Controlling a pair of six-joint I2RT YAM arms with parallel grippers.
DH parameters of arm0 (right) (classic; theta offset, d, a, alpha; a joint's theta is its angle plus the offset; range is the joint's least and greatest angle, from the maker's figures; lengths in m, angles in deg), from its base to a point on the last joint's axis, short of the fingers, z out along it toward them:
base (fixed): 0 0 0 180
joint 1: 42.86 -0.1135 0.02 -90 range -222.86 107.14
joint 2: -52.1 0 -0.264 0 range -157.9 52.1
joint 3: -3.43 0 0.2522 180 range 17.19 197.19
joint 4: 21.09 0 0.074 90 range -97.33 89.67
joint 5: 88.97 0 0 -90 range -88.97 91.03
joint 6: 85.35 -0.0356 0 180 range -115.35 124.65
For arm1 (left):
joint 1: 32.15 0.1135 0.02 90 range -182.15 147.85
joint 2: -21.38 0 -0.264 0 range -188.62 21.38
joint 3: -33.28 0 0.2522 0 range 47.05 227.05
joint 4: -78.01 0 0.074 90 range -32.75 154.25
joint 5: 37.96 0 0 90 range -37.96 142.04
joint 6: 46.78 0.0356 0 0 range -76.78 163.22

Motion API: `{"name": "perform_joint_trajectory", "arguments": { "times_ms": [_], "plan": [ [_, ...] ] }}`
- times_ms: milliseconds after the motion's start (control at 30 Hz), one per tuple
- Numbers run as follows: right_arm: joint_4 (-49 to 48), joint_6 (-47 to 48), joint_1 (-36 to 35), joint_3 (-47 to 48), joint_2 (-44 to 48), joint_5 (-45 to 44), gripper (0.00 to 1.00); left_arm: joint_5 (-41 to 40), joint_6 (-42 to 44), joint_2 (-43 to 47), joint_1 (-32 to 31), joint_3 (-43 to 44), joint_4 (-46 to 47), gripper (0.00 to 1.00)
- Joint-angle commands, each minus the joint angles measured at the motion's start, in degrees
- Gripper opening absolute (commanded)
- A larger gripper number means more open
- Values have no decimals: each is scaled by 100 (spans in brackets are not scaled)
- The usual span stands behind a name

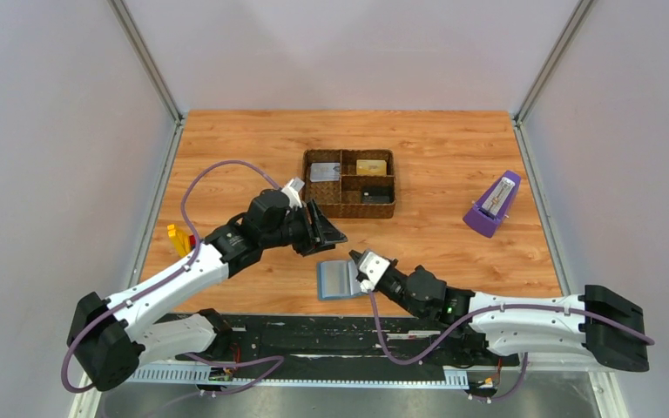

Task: Take the credit cards out of the card holder
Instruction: Remove the credit card from the card holder.

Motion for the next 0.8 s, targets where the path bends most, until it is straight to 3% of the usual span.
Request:
{"name": "perform_joint_trajectory", "arguments": {
  "times_ms": [0,100,167,200,233,300,367,533,767],
  "plan": [
    [-97,-89,-85,81,-45,-217,0,240,-113,-38,18,-155,565,47],
    [369,-347,-82,148,-38,-160,10,178,-15,52,26,-223,527,28],
    [715,-542,-82,180,20,-77,27,118,154,113,22,-242,488,12],
    [918,-635,-71,208,77,11,41,112,328,130,24,-240,475,8],
    [1091,-717,-69,221,166,95,46,121,414,133,26,-234,455,3],
    [1365,-846,-69,237,380,207,63,230,727,118,26,-209,461,0],
    [1560,-951,-61,282,575,268,73,458,1127,57,27,-177,468,0],
    [2000,-1271,-12,529,924,220,78,838,2030,-34,26,-81,155,0],
    [3797,-3398,745,1892,758,924,78,952,2577,174,27,-181,129,0]
  ]
}}
